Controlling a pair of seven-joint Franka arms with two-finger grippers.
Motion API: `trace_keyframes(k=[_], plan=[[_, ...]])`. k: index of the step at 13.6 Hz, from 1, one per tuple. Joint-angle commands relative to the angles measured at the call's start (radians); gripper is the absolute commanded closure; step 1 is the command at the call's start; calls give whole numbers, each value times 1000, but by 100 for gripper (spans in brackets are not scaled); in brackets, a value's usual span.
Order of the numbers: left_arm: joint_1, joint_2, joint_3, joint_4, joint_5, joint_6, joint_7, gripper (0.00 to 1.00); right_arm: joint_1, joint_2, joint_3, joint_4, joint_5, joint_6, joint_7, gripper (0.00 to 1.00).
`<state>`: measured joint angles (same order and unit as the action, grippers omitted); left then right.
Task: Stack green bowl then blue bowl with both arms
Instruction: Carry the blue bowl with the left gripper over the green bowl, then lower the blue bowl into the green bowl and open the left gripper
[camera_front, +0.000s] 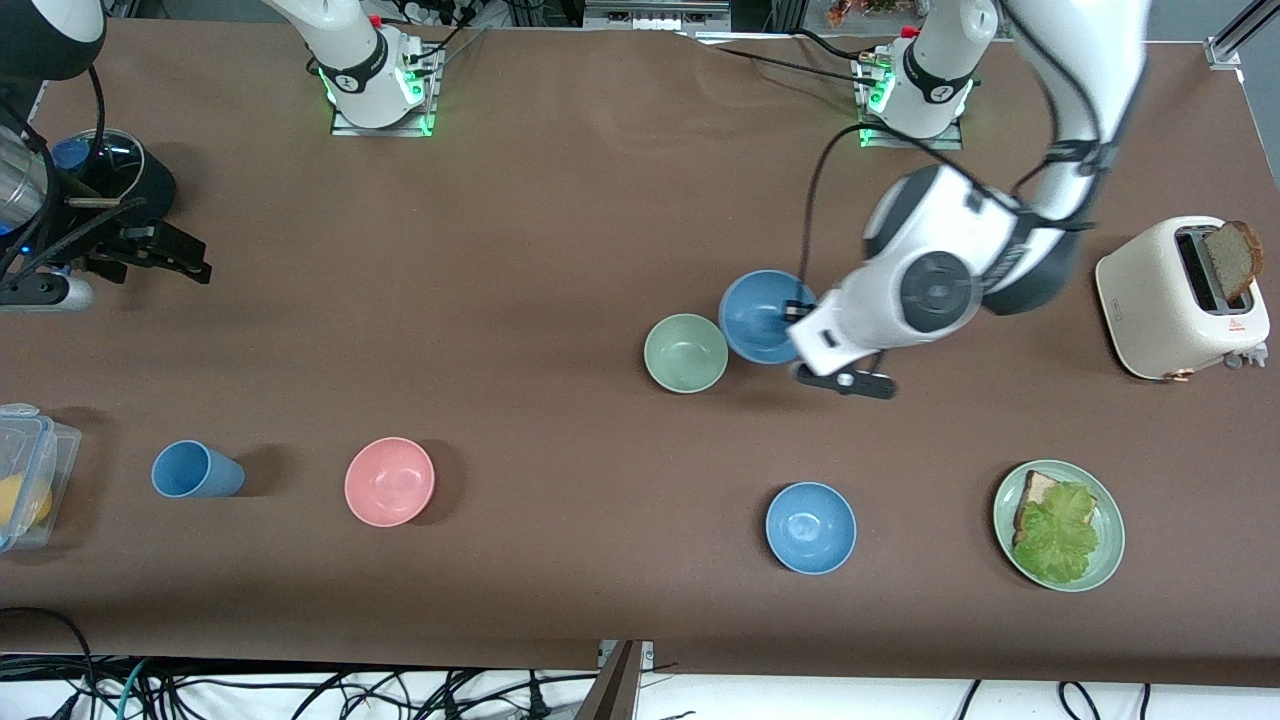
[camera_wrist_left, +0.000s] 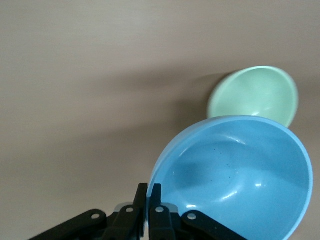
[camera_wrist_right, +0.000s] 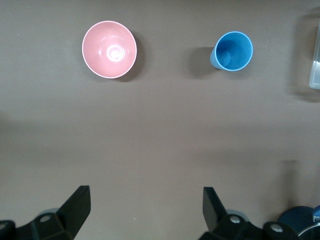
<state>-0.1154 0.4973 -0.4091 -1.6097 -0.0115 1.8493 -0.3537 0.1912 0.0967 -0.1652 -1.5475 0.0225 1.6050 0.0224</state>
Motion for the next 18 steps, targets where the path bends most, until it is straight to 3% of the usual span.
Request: trace_keyframes(k=[1, 5, 11, 12, 13, 18], plan=[[-61, 88, 18, 59, 7, 91, -88, 100, 2, -2, 6, 13, 1, -16, -6, 1], [-92, 167, 18, 56, 90, 229, -102, 100, 7, -2, 7, 15, 1, -14, 4, 1], [-116, 198, 23, 51, 96, 240, -110, 100, 20, -2, 9, 6, 7, 30, 91, 1], [-116, 198, 23, 51, 96, 238, -113, 85, 24, -2, 9, 3, 7, 32, 91, 1], [-116, 198, 23, 48, 96, 238, -113, 3, 27, -2, 9, 3, 4, 30, 90, 1], [-89, 133, 26, 57, 96, 176, -106, 0, 33, -2, 9, 4, 4, 27, 91, 1]])
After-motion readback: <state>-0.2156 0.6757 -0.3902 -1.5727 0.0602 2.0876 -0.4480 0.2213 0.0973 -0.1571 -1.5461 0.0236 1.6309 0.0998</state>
